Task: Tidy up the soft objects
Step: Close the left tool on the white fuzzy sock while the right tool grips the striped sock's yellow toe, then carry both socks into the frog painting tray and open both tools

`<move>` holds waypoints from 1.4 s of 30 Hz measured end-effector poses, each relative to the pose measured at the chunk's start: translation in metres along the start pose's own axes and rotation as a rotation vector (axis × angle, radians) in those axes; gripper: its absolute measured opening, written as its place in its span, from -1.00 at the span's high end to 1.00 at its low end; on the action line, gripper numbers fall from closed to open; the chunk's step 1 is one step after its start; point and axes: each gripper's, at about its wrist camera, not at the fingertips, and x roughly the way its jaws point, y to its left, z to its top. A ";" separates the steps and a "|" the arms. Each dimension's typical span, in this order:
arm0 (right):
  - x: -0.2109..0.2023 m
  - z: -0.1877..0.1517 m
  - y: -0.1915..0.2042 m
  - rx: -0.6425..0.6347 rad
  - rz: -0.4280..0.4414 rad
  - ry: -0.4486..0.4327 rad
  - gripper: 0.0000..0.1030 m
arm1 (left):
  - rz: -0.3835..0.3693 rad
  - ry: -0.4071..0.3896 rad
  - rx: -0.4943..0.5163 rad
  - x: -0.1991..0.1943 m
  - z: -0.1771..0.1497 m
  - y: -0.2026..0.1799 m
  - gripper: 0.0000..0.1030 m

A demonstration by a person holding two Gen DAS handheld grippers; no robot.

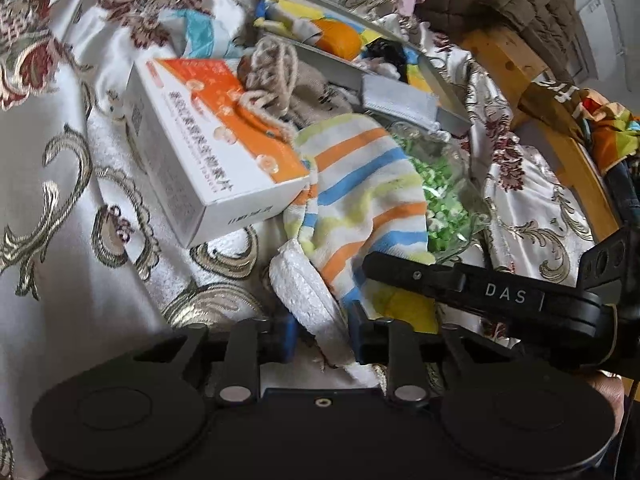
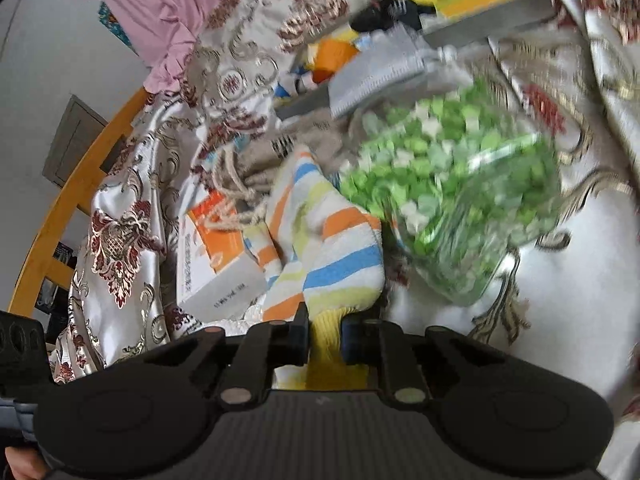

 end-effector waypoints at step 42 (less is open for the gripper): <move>-0.115 0.045 0.140 -0.578 -0.271 -0.545 0.75 | -0.075 -0.430 0.153 -0.108 0.017 -0.061 0.72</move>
